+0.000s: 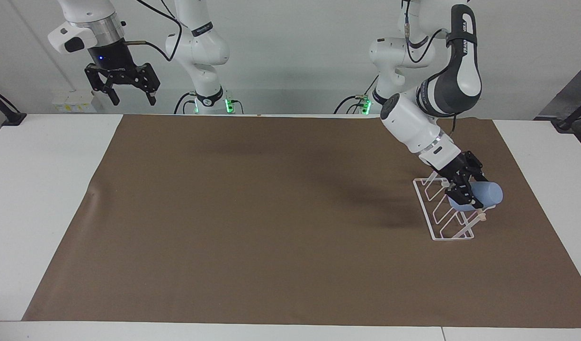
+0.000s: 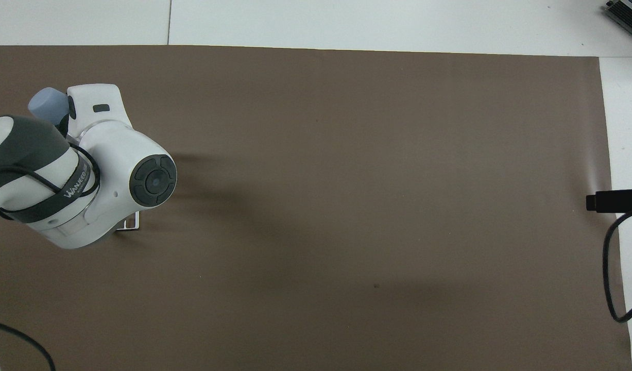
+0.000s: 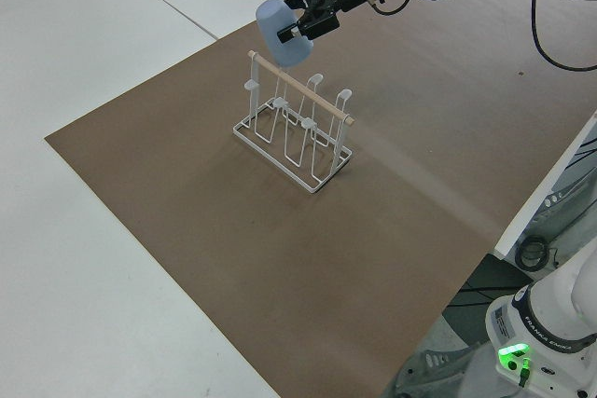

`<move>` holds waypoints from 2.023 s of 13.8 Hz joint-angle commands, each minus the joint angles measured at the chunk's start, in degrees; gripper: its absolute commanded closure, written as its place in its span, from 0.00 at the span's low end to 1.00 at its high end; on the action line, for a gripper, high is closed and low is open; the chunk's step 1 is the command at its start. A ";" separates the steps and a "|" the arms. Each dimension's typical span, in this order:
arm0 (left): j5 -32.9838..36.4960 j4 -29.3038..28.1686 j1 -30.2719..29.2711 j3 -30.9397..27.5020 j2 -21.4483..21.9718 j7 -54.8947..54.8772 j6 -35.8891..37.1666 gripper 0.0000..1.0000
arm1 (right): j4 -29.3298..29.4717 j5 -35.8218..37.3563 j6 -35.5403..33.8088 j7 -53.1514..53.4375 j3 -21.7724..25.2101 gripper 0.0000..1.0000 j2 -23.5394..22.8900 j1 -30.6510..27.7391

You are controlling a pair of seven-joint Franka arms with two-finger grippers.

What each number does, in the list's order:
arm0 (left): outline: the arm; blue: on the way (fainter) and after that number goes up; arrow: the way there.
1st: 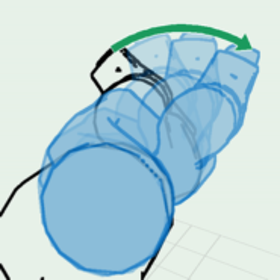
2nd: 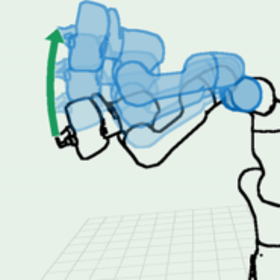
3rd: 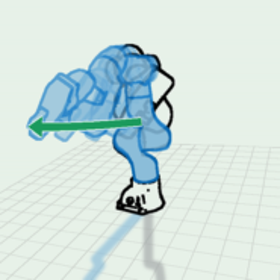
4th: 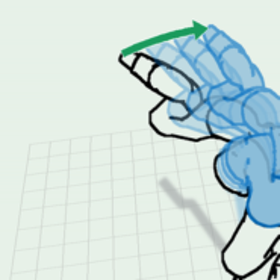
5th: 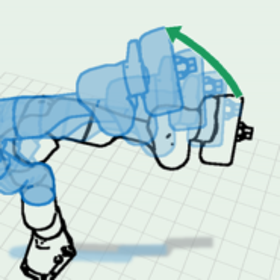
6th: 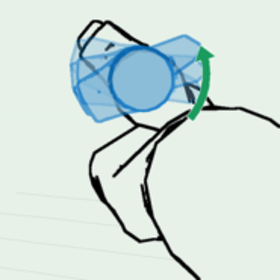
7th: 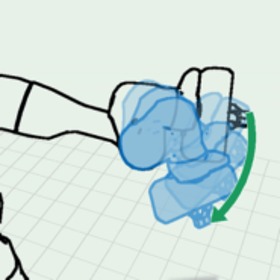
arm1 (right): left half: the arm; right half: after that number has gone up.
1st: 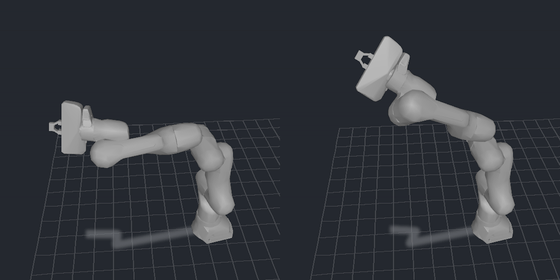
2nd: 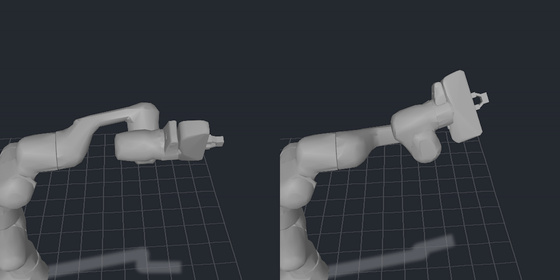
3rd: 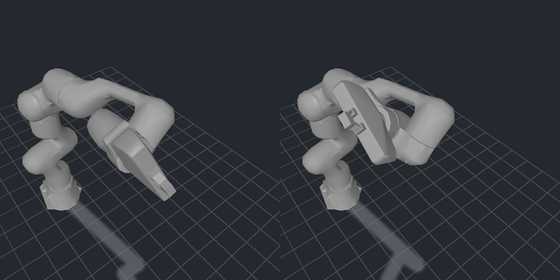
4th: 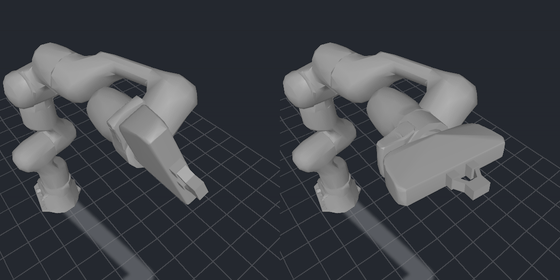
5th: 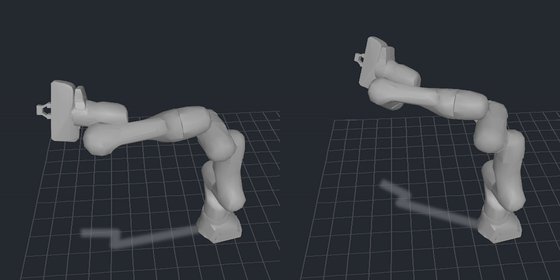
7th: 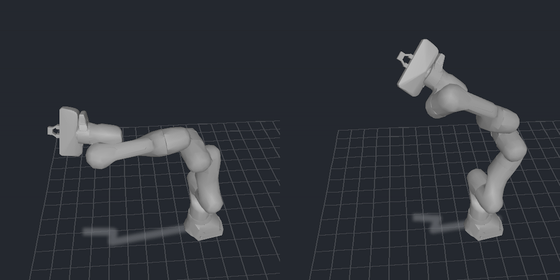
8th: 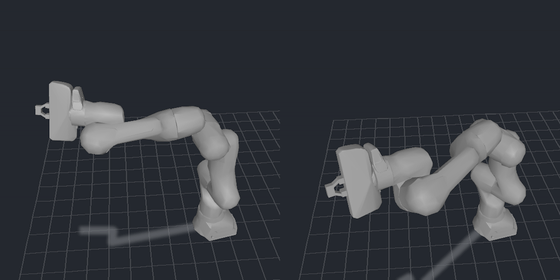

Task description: Hang cup on cup holder

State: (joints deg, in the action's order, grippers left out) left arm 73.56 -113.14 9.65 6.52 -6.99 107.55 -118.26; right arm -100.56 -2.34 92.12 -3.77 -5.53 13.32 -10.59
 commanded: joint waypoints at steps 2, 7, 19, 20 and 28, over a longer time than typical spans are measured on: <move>1.94 -1.37 1.42 -0.28 0.04 2.14 2.41 1.00 | -0.34 0.58 -0.36 0.69 -0.36 0.00 0.74 -0.40; 3.44 -3.75 2.30 -0.37 0.57 5.03 3.12 1.00 | -0.34 0.58 -0.36 0.69 -0.36 0.00 0.74 -0.40; 0.38 0.36 1.95 0.07 -0.22 4.61 -0.03 0.00 | -0.34 0.58 -0.36 0.78 -0.36 0.00 0.74 -0.40; -4.16 2.29 1.78 0.07 -0.05 2.42 -1.52 0.00 | -0.34 0.58 -0.36 0.78 -0.36 0.00 0.74 -0.40; -42.12 8.29 -2.00 -0.37 3.20 -31.37 -3.82 0.00 | -0.34 0.58 -0.45 0.78 -0.36 0.00 0.74 -0.40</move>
State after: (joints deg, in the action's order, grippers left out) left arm 39.02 -104.62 9.72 6.16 -5.65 85.93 -120.79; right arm -100.56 -2.34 92.11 -3.77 -5.52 13.32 -10.59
